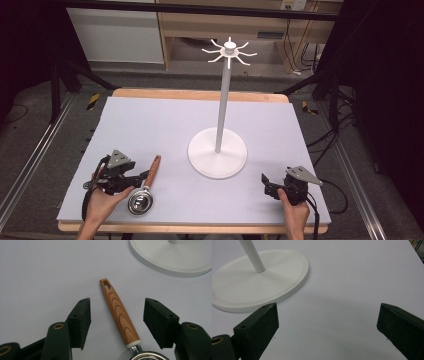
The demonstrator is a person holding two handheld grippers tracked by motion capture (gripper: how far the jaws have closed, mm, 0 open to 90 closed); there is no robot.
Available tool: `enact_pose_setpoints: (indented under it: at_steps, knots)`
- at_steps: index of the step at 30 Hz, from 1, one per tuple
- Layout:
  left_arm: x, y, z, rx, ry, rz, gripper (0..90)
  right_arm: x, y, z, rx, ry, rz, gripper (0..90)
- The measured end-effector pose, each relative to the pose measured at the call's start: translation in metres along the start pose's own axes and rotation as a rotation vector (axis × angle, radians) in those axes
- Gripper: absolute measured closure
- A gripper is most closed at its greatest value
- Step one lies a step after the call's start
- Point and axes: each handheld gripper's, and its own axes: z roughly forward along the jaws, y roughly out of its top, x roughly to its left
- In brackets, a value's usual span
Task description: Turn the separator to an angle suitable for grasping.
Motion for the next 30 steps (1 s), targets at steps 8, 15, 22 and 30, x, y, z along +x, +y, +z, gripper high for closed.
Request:
enact_pose_setpoints:
  at_steps: [8, 15, 22, 30]
  knots:
    - [-0.009, 0.013, 0.017, 0.057, -0.025, 0.018, 41.7, -0.001, 0.0, -0.001, -0.001, 0.0, 0.011, 4.4]
    - [-0.011, 0.015, 0.027, 0.097, -0.001, 0.019, 44.1, -0.002, 0.0, -0.001, -0.001, -0.001, 0.012, 4.4]
    - [-0.009, 0.01, 0.033, 0.138, -0.006, 0.002, 48.3, 0.0, 0.0, 0.001, 0.01, 0.012, 0.01, 4.4]
    - [-0.009, 0.003, 0.044, 0.193, 0.003, -0.01, 51.0, 0.0, -0.001, 0.002, 0.024, 0.02, 0.005, 4.4]
